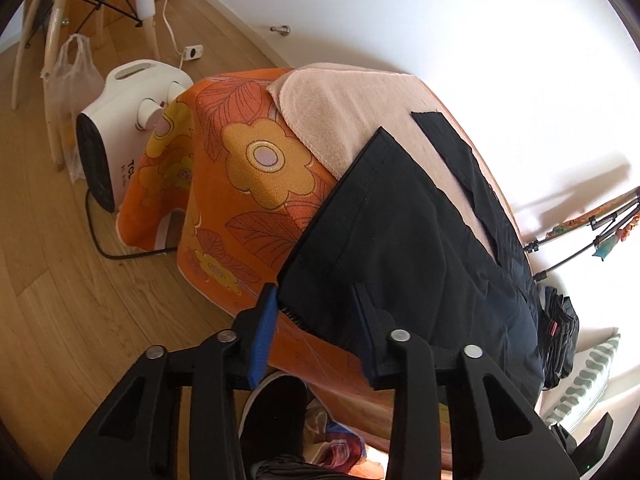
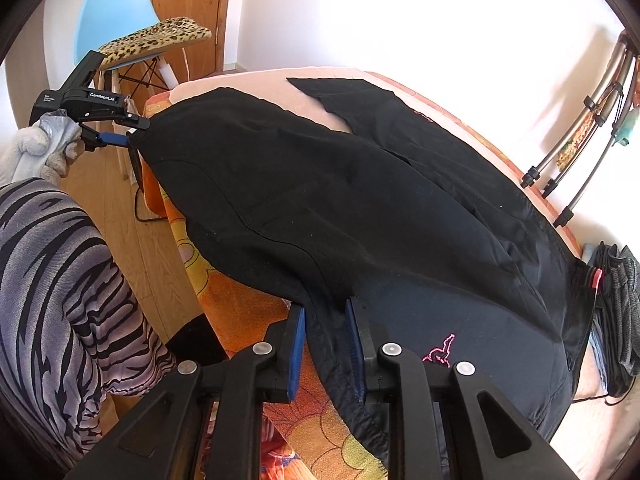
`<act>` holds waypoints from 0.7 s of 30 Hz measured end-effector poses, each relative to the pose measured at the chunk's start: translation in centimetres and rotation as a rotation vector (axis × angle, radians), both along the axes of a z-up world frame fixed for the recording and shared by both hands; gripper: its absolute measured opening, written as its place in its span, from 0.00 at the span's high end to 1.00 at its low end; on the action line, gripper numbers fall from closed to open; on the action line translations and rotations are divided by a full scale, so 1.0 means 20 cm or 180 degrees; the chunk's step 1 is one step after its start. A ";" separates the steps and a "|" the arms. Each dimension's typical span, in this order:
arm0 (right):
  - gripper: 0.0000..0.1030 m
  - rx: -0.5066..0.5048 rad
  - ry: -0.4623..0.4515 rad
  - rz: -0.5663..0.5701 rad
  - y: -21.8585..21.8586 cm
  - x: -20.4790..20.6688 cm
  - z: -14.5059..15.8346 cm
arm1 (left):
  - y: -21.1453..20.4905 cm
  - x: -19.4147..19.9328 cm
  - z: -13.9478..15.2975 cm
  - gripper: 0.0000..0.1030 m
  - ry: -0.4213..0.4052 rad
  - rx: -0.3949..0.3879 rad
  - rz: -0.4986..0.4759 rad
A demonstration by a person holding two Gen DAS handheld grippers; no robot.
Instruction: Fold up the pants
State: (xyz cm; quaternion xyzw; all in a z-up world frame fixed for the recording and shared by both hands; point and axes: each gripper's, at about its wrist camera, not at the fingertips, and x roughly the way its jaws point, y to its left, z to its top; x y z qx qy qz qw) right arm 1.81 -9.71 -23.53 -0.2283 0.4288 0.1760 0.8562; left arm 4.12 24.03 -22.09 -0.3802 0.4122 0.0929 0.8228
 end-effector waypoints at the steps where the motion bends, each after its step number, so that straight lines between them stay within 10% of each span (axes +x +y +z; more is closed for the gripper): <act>1: 0.84 -0.0008 -0.0008 0.0011 0.00 0.00 0.00 | 0.00 0.00 0.01 0.87 -0.0036 0.0039 -0.0002; 21: 0.96 -0.0208 -0.0208 0.0138 -0.01 0.13 0.19 | -0.05 0.21 0.31 0.97 -0.0433 0.0747 -0.0403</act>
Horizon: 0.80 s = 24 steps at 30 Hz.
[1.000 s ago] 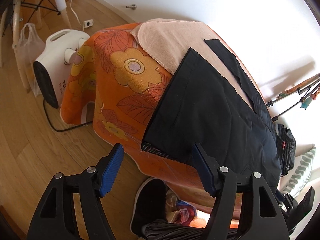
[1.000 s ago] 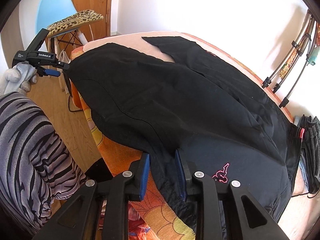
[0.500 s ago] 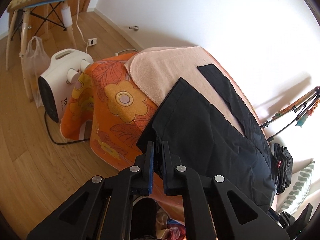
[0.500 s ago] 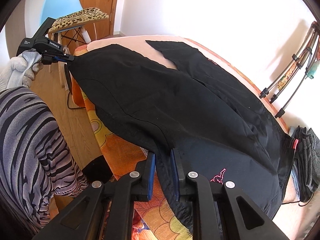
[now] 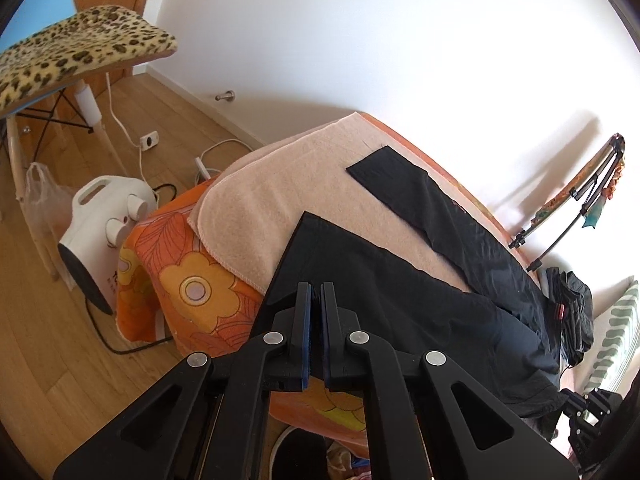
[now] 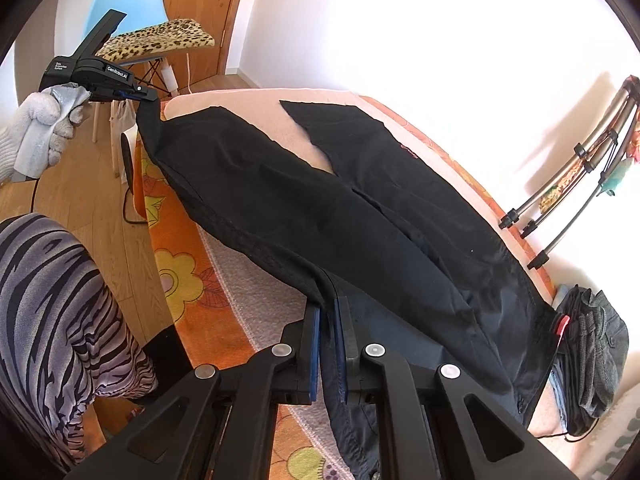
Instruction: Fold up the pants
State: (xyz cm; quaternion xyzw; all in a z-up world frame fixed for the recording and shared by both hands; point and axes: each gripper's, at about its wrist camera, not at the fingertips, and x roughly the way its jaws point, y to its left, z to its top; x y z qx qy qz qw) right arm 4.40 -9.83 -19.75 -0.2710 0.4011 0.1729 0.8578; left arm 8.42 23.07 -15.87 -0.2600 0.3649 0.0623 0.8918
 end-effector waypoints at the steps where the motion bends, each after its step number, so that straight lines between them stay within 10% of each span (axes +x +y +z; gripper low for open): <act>1: 0.96 0.0001 0.0022 -0.0008 -0.01 0.03 0.00 | -0.01 0.03 0.00 0.97 0.0024 0.0044 -0.0032; 11: 0.98 0.0046 0.0300 -0.0207 -0.07 0.33 -0.09 | -0.09 0.23 0.00 0.95 0.0277 0.0494 -0.0477; 15: 0.98 -0.0044 0.0365 -0.0180 -0.06 0.36 -0.14 | -0.10 0.20 0.11 0.70 0.0162 0.0654 -0.0724; 24: 0.98 0.0053 0.0410 -0.0223 -0.08 0.38 -0.17 | -0.51 0.18 0.23 0.49 0.0253 0.1487 -0.2207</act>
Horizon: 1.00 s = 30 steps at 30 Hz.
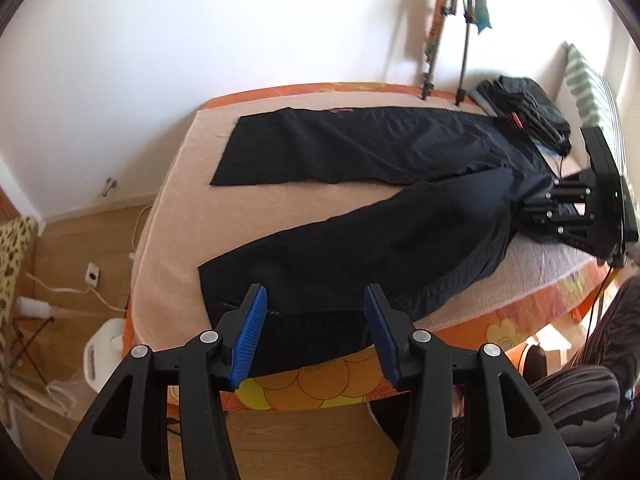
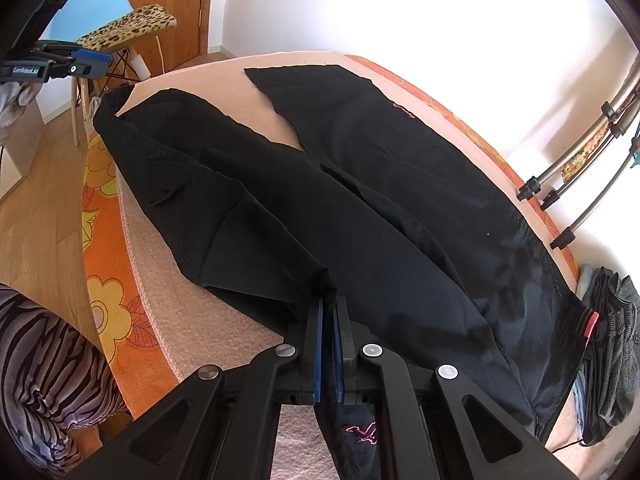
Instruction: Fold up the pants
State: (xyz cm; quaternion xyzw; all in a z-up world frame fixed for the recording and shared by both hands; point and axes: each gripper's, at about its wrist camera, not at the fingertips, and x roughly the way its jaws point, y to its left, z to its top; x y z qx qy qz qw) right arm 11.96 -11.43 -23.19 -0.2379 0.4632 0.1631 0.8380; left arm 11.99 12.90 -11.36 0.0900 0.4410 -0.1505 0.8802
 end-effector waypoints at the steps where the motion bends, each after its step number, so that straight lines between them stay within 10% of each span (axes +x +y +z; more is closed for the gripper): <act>1: 0.98 0.0024 0.0007 -0.0004 0.00 0.00 0.00 | -0.05 0.01 -0.01 0.48 0.0036 0.0102 -0.0150; 11: 0.98 0.0082 -0.0010 -0.0021 -0.01 -0.02 0.04 | -0.26 0.03 -0.18 0.47 0.0331 0.0563 -0.0680; 16: 0.98 0.0246 0.0068 0.0025 -0.04 -0.04 0.05 | -0.24 0.05 -0.20 0.93 0.0298 0.0432 -0.0536; 20: 0.58 0.0293 0.0060 -0.0010 -0.09 -0.11 0.05 | -0.25 0.03 -0.18 0.95 0.0088 0.0487 -0.0437; 22: 0.57 0.0307 0.0068 -0.0062 -0.12 -0.18 0.04 | -0.22 0.02 -0.15 0.95 -0.0030 0.0399 -0.0347; 26: 0.50 -0.0008 -0.0022 -0.0156 -0.18 -0.34 -0.04 | -0.20 -0.01 -0.09 0.95 -0.0202 0.0329 -0.0265; 30: 0.63 -0.0619 -0.0209 -0.0244 -0.23 -0.48 -0.10 | -0.22 -0.04 -0.04 0.95 -0.0405 0.0387 -0.0261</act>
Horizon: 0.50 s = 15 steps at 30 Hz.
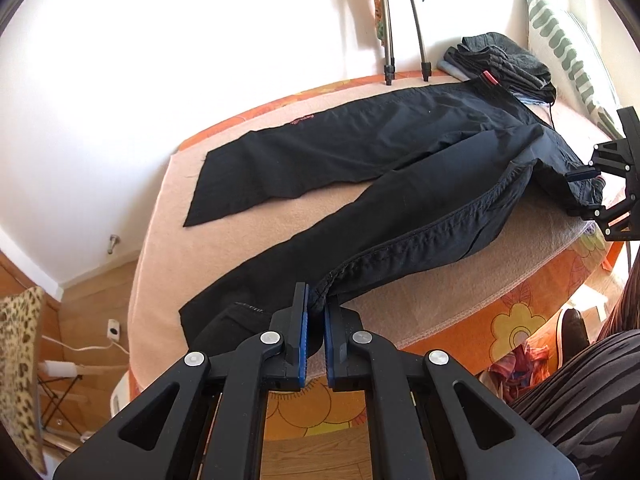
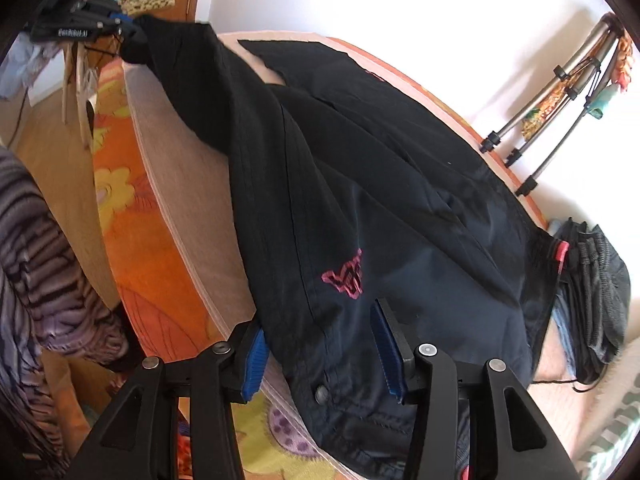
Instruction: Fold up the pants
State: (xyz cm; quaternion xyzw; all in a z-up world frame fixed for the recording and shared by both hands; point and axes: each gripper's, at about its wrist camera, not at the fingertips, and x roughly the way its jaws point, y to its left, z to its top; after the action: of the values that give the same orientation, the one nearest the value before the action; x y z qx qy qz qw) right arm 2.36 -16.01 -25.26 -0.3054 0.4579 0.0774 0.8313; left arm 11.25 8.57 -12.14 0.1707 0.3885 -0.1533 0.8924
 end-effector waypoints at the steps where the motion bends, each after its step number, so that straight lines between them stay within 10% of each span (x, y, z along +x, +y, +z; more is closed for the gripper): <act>1: 0.69 -0.0142 -0.0032 -0.0010 -0.01 -0.02 -0.01 | 0.00 0.00 0.02 0.95 -0.0040 -0.0040 0.0023; 3: 0.97 -0.0221 -0.0072 -0.0003 -0.04 -0.06 0.01 | 0.01 0.00 0.05 0.96 -0.0088 -0.0128 0.0051; 15: 0.97 -0.0420 -0.0785 -0.0022 -0.15 0.06 0.52 | -0.08 0.11 0.26 0.96 -0.0580 -0.0029 0.0049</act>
State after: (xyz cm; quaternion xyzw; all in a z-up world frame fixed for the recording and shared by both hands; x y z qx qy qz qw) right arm 3.58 -18.97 -14.91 -0.3650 0.3574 0.0061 0.8596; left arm 13.45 7.05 -7.00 0.1768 0.3064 -0.1320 0.9260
